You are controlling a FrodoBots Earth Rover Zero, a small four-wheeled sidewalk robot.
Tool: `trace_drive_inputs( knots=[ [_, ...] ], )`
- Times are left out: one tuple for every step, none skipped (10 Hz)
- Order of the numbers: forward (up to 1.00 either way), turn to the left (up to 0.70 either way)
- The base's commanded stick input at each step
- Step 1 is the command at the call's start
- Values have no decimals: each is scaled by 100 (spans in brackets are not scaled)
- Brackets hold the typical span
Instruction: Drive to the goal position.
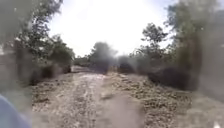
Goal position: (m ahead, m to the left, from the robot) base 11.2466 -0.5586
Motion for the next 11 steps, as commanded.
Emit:
trace_drive_inputs(
  knots=[
    [100, 27],
    [100, 27],
    [100, 10],
    [100, 0],
    [100, 0],
    [100, 0],
    [100, 15],
    [100, 27],
    [100, 27],
    [100, 27],
    [100, 27]
  ],
)
